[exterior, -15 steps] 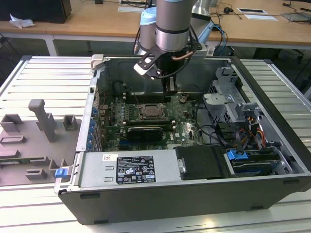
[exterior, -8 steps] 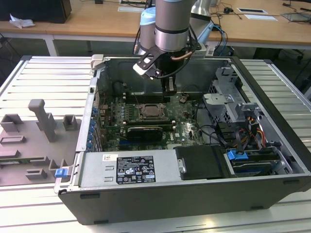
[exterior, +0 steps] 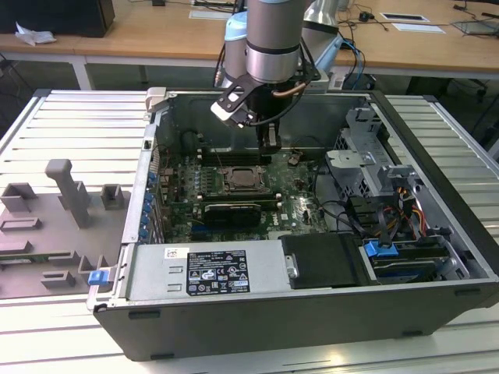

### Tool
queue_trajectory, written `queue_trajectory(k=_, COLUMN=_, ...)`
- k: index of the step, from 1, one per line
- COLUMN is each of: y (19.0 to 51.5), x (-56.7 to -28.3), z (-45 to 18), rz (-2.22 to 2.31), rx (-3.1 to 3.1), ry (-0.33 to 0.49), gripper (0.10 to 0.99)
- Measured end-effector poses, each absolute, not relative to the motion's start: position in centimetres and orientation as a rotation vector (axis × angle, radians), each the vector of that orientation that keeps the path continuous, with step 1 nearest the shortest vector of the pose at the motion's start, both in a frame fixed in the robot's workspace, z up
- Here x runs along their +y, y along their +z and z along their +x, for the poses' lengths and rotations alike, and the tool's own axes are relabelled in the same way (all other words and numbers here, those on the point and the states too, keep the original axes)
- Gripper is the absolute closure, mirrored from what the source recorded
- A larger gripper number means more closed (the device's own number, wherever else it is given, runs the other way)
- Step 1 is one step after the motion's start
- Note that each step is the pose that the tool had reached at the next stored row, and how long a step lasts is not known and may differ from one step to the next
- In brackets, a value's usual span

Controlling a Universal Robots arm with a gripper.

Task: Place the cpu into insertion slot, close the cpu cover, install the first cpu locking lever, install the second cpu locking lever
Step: 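Close the cpu cover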

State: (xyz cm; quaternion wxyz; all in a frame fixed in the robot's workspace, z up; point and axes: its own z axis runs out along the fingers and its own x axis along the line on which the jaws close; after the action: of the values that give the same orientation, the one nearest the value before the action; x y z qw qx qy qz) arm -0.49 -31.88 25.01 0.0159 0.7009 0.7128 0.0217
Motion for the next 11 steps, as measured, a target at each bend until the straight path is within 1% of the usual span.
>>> queue_trajectory(k=11, y=25.0, x=-31.88, z=-0.89, rz=2.18, rx=2.217, ry=0.067, gripper=0.98)
